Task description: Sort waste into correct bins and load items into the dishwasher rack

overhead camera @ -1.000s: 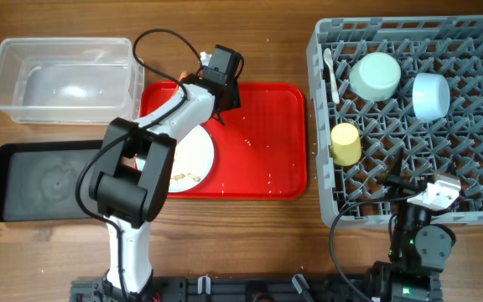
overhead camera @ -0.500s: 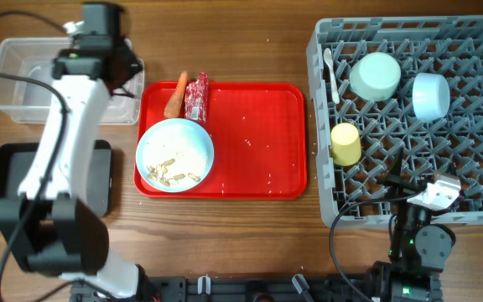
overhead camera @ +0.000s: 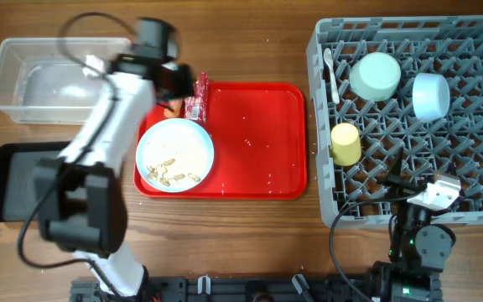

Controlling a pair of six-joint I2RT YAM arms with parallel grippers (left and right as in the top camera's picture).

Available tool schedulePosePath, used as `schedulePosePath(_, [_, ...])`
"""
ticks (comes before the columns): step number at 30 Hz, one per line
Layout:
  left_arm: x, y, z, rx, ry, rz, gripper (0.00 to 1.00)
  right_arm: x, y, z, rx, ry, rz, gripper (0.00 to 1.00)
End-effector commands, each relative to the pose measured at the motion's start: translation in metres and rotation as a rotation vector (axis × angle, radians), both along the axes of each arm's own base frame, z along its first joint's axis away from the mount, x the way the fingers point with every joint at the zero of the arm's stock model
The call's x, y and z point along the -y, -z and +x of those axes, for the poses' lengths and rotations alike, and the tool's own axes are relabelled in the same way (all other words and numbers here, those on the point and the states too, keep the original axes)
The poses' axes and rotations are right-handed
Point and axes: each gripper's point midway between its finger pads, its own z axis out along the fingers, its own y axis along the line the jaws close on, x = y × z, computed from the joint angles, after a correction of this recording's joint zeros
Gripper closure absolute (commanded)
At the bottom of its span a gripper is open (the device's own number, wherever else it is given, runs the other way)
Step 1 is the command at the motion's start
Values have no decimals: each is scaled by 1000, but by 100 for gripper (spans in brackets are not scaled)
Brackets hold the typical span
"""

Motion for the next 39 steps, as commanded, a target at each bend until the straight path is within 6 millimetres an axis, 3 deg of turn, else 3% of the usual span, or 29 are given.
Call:
schedulePosePath(1, [13, 50, -4, -56, 71, 122, 38, 2, -2, -2, 7, 14, -13, 0])
schedulePosePath(5, [18, 80, 5, -64, 74, 128, 38, 2, -2, -2, 7, 14, -13, 0])
schedulePosePath(7, [18, 91, 8, -67, 69, 129, 32, 2, -2, -2, 7, 14, -13, 0])
schedulePosePath(10, [19, 105, 9, -82, 72, 133, 30, 2, -2, -2, 7, 14, -13, 0])
schedulePosePath(11, [19, 109, 8, -90, 73, 135, 34, 2, -2, -2, 7, 14, -13, 0])
schedulePosePath(14, [29, 112, 3, -115, 95, 81, 82, 2, -2, -2, 7, 14, -13, 0])
schedulePosePath(15, [32, 99, 7, -98, 77, 56, 96, 2, -2, -2, 7, 14, -13, 0])
schedulePosePath(18, [30, 55, 18, -38, -12, 6, 96, 2, -2, -2, 7, 14, -13, 0])
schedulePosePath(19, [24, 20, 22, 17, -50, -20, 96, 2, -2, -2, 7, 14, -13, 0])
schedulePosePath(20, [16, 3, 24, 52, -66, -20, 96, 2, -2, -2, 7, 14, -13, 0])
schedulePosePath(22, [-28, -39, 31, 160, -173, 53, 96, 2, -2, -2, 7, 14, -13, 0])
schedulePosePath(24, [-69, -55, 35, 208, -270, 122, 96, 2, -2, -2, 7, 14, -13, 0])
schedulePosePath(25, [-98, -59, 37, 226, -339, 162, 96, 2, -2, -2, 7, 14, -13, 0])
schedulePosePath(28, [-144, -48, 46, 231, -435, 170, 96, 2, -2, -2, 7, 14, -13, 0])
schedulePosePath(29, [-152, -43, 49, 229, -450, 168, 96, 2, -2, -2, 7, 14, -13, 0])
schedulePosePath(30, [-165, -29, 54, 217, -473, 159, 83, 2, -2, -2, 7, 14, -13, 0])
schedulePosePath(33, [-174, -8, 54, 175, -478, 151, 13, 2, -2, -2, 7, 14, -13, 0])
schedulePosePath(37, [-146, -29, 50, 174, -390, 123, 17, 2, -2, -2, 7, 14, -13, 0])
schedulePosePath(39, [-108, -37, 38, 136, -299, 41, 25, 2, -2, -2, 7, 14, -13, 0])
